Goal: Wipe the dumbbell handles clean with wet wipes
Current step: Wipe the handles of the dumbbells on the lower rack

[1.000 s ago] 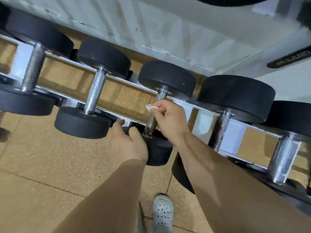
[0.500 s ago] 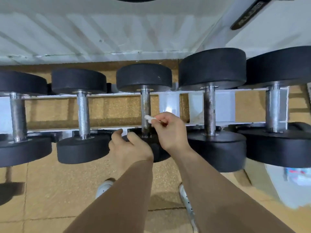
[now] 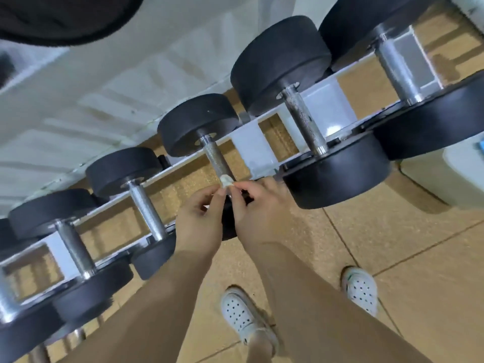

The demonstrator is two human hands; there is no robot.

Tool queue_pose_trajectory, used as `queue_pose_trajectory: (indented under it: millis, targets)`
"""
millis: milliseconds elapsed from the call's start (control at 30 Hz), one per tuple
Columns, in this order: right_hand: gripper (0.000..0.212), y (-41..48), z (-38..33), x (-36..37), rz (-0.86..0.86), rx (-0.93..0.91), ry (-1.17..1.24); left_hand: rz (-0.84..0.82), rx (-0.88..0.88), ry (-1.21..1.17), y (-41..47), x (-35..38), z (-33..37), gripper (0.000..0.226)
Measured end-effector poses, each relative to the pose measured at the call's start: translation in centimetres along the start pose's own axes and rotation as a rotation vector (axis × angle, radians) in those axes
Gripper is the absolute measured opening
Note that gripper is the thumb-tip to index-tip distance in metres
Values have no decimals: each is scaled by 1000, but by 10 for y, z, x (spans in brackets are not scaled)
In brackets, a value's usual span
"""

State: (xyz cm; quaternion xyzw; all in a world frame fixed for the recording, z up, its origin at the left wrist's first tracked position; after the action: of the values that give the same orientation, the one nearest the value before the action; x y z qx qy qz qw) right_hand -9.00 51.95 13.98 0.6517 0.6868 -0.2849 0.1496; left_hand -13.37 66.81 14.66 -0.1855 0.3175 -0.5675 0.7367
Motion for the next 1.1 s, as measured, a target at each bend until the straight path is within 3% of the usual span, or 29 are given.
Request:
queue_pose_trajectory:
  millis: [100, 200, 333, 567, 700, 833, 967, 1100]
  targets:
    - [10, 4, 1, 6, 5, -4, -17, -80, -56, -12, 13, 10, 10, 13]
    - [12, 8, 3, 8, 16, -1, -56, -49, -83, 79, 32, 8, 12, 11]
    - [28, 4, 27, 11, 79, 173, -36, 12, -17, 442, 65, -9, 16, 14]
    - [29, 3, 26, 13, 62, 149, -94, 49, 301, 672, 94, -18, 49, 13]
    - [31, 3, 26, 15, 43, 138, -93, -61, 443, 860, 100, -3, 46, 9]
    - [34, 4, 25, 15, 21, 155, -121, -173, 492, 836, 95, -1, 26, 31]
    - [34, 4, 26, 15, 18, 162, -120, -194, 504, 778, 95, -6, 20, 32]
    - [33, 4, 27, 16, 33, 154, -122, -165, 367, 562, 108, -6, 15, 25]
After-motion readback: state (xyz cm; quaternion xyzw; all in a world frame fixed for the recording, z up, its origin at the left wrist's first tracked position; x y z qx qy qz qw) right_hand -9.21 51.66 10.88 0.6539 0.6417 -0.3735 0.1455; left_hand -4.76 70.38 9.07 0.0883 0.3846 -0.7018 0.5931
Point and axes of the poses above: each hand's wrist, its own y-axis towards the middle knuckle, its own x-axis out of the palm, z = x × y, the point moved 9 cm from there along y, towards the middle knuckle, and after that the axes turned 13 degrees about -z, right-handed, at the moved point
